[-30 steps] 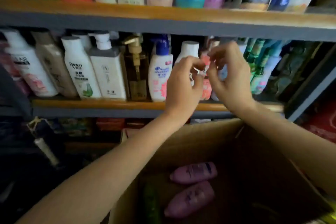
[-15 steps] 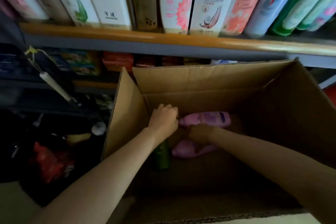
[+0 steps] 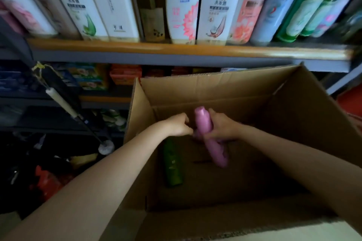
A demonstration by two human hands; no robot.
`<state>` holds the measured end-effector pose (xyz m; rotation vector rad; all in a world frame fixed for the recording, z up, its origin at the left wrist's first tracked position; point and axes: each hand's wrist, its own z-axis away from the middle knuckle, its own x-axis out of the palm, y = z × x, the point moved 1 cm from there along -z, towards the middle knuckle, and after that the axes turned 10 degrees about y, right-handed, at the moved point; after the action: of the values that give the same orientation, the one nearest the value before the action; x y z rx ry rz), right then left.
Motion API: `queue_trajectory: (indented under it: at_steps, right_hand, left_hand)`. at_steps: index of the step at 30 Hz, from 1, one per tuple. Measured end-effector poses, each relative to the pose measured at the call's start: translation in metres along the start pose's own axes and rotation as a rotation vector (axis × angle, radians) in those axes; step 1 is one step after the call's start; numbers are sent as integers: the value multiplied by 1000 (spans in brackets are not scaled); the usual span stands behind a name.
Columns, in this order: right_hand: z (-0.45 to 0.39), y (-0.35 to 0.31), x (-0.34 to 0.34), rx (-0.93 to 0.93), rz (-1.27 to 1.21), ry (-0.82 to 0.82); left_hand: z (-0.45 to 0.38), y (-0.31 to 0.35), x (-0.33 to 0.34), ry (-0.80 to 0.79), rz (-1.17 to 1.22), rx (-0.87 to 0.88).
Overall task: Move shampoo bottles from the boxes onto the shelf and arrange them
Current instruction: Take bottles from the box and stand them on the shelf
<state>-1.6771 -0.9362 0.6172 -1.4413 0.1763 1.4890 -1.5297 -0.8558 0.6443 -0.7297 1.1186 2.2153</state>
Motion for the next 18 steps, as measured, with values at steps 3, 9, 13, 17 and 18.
queue_trajectory:
  at_steps: [3,9,13,17,18]
  right_hand:
    - [16,-37,-73,-28,-436,156]
    - [58,-110,-215,-313,-1295,236]
    - [67,-133,-266,-443,-1533,170]
    - [71,-154,-290,-526,-1486,184]
    - [73,-158,-294,-550,-1458,201]
  left_hand:
    - [13,30,-31,-176,370,38]
    - [60,89,-108,-538,857,409]
    - [89,145,-134,-367,921,581]
    - [100,171,-148,-141,950,643]
    - [100,173,-153,-153,1007,683]
